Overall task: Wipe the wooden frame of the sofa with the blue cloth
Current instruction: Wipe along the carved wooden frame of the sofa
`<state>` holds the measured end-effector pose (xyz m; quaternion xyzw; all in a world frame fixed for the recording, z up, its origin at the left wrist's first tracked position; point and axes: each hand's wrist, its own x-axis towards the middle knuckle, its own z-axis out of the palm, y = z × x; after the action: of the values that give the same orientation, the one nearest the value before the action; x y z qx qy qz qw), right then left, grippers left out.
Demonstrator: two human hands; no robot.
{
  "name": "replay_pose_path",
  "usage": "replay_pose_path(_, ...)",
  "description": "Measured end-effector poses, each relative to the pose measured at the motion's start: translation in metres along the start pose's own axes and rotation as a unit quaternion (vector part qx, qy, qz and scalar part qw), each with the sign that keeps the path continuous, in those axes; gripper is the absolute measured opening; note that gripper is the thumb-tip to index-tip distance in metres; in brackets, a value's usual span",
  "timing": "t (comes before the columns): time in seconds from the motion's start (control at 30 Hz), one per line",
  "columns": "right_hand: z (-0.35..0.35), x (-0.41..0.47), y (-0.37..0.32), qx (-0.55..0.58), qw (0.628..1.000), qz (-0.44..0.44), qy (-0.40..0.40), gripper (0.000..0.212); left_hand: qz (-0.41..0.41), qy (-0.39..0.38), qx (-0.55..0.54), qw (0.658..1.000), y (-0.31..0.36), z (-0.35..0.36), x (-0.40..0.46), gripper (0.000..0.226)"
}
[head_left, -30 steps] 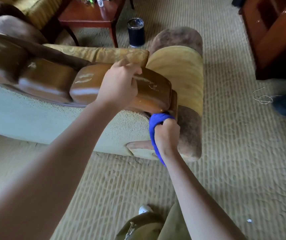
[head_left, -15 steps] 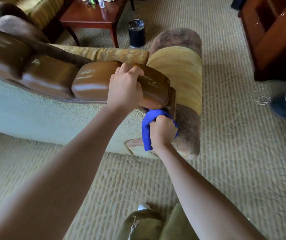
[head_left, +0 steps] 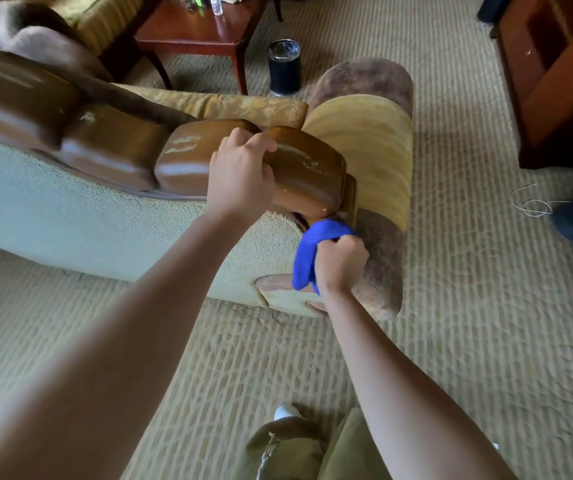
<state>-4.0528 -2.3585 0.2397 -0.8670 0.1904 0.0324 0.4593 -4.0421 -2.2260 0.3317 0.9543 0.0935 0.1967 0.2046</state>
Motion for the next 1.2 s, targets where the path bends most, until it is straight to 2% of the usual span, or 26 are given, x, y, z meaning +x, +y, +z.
replay_pose_path(0.1,-0.016,0.01,0.006,0.009,1.0,-0.019,0.023,0.012,-0.01,0.001,-0.008,1.0,-0.001,0.0,0.0,0.042)
replay_pose_path(0.17,-0.017,0.011,0.004,0.014,0.994,-0.099,0.032,0.024,-0.013,0.001,-0.016,1.0,0.0,0.001,0.001,0.042)
replay_pose_path(0.23,-0.016,0.005,-0.005,0.019,0.97,-0.237,0.049,0.028,-0.009,0.01,-0.025,1.0,-0.002,0.001,0.004,0.043)
replay_pose_path(0.3,-0.008,0.005,-0.023,-0.026,0.937,-0.344,0.056,0.019,-0.005,0.022,-0.032,0.999,-0.004,0.001,0.009,0.044)
replay_pose_path(0.37,0.004,0.01,-0.05,-0.117,0.911,-0.394,0.033,0.03,-0.008,0.037,-0.039,0.999,-0.007,0.001,0.014,0.039)
replay_pose_path(0.43,0.015,0.013,-0.074,-0.157,0.892,-0.424,0.024,0.035,-0.017,0.045,-0.049,0.998,-0.011,0.001,0.017,0.043)
replay_pose_path(0.5,0.021,0.025,-0.094,-0.189,0.879,-0.437,0.027,0.028,-0.025,0.053,-0.054,0.997,-0.017,0.0,0.017,0.049)
replay_pose_path(0.57,0.018,0.044,-0.109,-0.225,0.902,-0.368,-0.015,0.03,-0.032,0.059,-0.051,0.996,-0.022,0.0,0.015,0.05)
replay_pose_path(0.63,0.007,0.071,-0.114,-0.193,0.944,-0.264,-0.03,0.033,-0.048,0.06,-0.047,0.996,-0.026,-0.001,0.014,0.052)
replay_pose_path(0.7,-0.007,0.078,-0.101,-0.18,0.955,-0.233,-0.031,0.032,-0.064,0.065,-0.049,0.995,-0.028,-0.002,0.015,0.053)
replay_pose_path(0.8,-0.009,0.048,-0.05,-0.14,0.932,-0.331,0.038,0.033,-0.063,0.072,-0.057,0.994,-0.025,0.0,0.017,0.05)
replay_pose_path(0.9,-0.004,0.022,-0.02,-0.106,0.92,-0.372,0.066,0.04,-0.056,0.074,-0.065,0.994,-0.015,0.003,0.02,0.047)
replay_pose_path(1.0,0.005,0.014,-0.045,-0.128,0.905,-0.401,0.061,0.033,-0.042,0.085,-0.078,0.992,-0.006,0.005,0.023,0.046)
replay_pose_path(1.07,0.013,0.014,-0.071,-0.159,0.89,-0.427,0.031,0.036,-0.045,0.088,-0.084,0.992,-0.004,0.006,0.025,0.046)
replay_pose_path(1.13,0.021,0.021,-0.093,-0.233,0.863,-0.448,0.0,0.039,-0.047,0.089,-0.085,0.991,-0.003,0.007,0.026,0.046)
replay_pose_path(1.2,0.024,0.034,-0.111,-0.308,0.847,-0.433,-0.02,0.039,-0.04,0.087,-0.081,0.992,-0.004,0.005,0.026,0.046)
